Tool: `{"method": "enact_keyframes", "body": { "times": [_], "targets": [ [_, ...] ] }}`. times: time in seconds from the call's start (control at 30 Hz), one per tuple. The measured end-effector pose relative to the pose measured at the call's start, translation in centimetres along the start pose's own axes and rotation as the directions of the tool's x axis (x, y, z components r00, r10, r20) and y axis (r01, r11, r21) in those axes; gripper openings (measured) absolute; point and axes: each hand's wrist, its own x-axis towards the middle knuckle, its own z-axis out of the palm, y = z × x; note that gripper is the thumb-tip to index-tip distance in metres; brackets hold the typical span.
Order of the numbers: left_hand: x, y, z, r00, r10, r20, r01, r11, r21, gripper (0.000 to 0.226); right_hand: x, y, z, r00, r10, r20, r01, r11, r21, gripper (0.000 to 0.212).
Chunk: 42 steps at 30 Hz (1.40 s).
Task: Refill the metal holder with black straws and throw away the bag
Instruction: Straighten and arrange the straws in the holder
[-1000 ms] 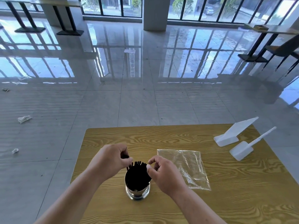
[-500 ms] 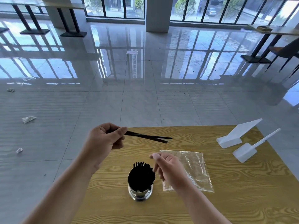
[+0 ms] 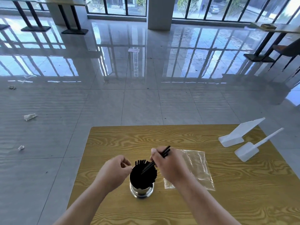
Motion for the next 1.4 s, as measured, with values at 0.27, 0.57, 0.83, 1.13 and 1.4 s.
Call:
{"method": "enact_keyframes", "body": {
  "times": [0.27,0.57,0.83,1.13,1.4],
  "targets": [
    [-1.4,0.2,2.6,0.98,0.023,0.199,-0.079,0.958,0.275,0.04,-0.9,3.9,1.7,0.986,0.156,0.052,-0.149,0.982,-0.115,0.037],
    [-2.4,1.7,5.9,0.953,0.216,0.214,-0.286,0.876,0.389,0.044,-1.8,5.2,3.6,0.902,0.369,0.224,-0.374,0.927,-0.024,0.021],
    [-2.0,2.1,5.7,0.923,0.332,0.195,-0.384,0.754,0.533,0.024,-2.1,5.2,3.2,0.915,0.348,0.203,-0.354,0.935,-0.005,0.016],
    [-1.6,3.5,3.8,0.89,0.416,0.188,-0.441,0.673,0.594,0.018,-2.2,5.0,2.8,0.944,0.304,0.128,-0.297,0.952,-0.072,0.012],
    [-1.4,5.5,0.9,0.868,0.48,0.13,-0.459,0.672,0.582,0.021,-2.0,5.0,2.2,0.968,0.244,0.049,-0.24,0.967,-0.086,0.011]
  ]
}}
